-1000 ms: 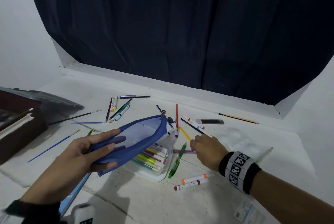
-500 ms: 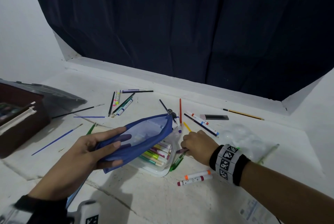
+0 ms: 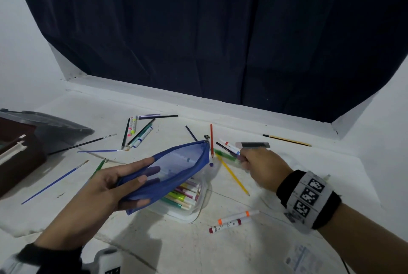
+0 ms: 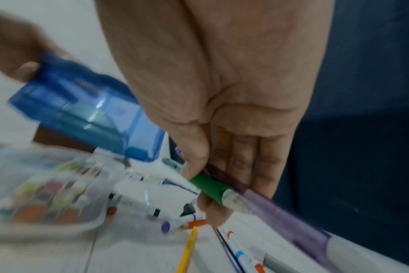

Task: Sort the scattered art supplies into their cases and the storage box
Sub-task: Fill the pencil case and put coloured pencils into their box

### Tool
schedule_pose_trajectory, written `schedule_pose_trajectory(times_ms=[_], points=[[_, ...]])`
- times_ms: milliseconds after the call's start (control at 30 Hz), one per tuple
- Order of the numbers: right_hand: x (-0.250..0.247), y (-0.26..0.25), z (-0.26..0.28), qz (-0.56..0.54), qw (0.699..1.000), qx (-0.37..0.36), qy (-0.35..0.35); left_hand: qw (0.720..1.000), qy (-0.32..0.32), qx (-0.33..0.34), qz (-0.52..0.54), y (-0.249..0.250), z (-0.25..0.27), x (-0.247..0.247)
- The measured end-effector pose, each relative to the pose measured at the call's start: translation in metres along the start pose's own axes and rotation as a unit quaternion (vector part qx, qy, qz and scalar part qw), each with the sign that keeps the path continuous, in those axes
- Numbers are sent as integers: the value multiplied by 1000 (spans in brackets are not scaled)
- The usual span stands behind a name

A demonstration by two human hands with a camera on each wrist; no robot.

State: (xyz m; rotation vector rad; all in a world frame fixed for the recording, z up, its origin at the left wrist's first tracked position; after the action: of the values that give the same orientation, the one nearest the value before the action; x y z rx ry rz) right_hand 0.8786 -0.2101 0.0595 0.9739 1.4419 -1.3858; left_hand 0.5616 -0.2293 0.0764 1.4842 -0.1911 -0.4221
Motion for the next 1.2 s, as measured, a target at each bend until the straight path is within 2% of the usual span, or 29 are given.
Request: schedule_pose_trajectory(times_ms=[33, 67, 133, 200, 267, 367, 433, 500, 567, 600, 700, 733, 800, 967, 1133, 1200], points=[[-8, 6, -1, -83, 996, 15, 32, 1000, -3, -3, 3, 0, -2, 3], [-19, 9, 1, -184, 980, 24, 74, 1000, -1, -9, 12, 0, -3, 6], [-40, 8, 10, -368, 917, 23, 152, 1000, 0, -17, 17, 1, -4, 11], [-55, -6, 20, -485, 855, -5, 184, 1000, -14, -18, -2, -1, -6, 19], [-71, -27, 32, -542, 814, -56, 201, 999, -23, -21, -6, 1, -6, 28], [-87, -53, 47, -574, 783, -117, 210, 998, -38, -34, -30, 2, -5, 44], [-90, -69, 54, -601, 765, -136, 186, 996, -58, -47, -42, 1, -5, 55], [-82, -85, 59, -631, 752, -142, 127, 995, -77, -55, -37, 3, -3, 65], [-65, -97, 64, -625, 766, -142, 60, 993, -97, -61, -21, 6, -2, 75], [-56, -100, 66, -599, 787, -145, 38, 992, -109, -63, -6, 7, -1, 80], [-39, -105, 73, -418, 887, -194, 22, 988, -139, -61, 35, 11, 3, 90], [-35, -105, 75, -352, 911, -216, 20, 987, -147, -59, 38, 11, 4, 92], [-29, -103, 77, -244, 938, -244, 31, 987, -147, -58, 44, 10, 2, 92], [-13, -86, 81, -92, 958, -259, 83, 986, -142, -59, 69, 11, -1, 95], [-46, -75, 73, -182, 945, -236, 137, 984, -149, -61, 78, 11, -9, 97], [-71, -61, 70, -227, 929, -222, 188, 986, -135, -58, 83, 11, -15, 95]])
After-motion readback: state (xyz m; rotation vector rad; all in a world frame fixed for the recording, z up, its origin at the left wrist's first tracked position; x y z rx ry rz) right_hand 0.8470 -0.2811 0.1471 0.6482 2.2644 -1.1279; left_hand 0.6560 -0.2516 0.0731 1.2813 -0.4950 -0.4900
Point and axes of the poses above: each hand's wrist, its own z-axis away from the middle knuckle, its own x-axis out of the palm, y = z × x, the point moved 8 cm from there along -z, towards the middle knuckle, and after that the axes turned 10 degrees about -z, right-handed, at the moved point
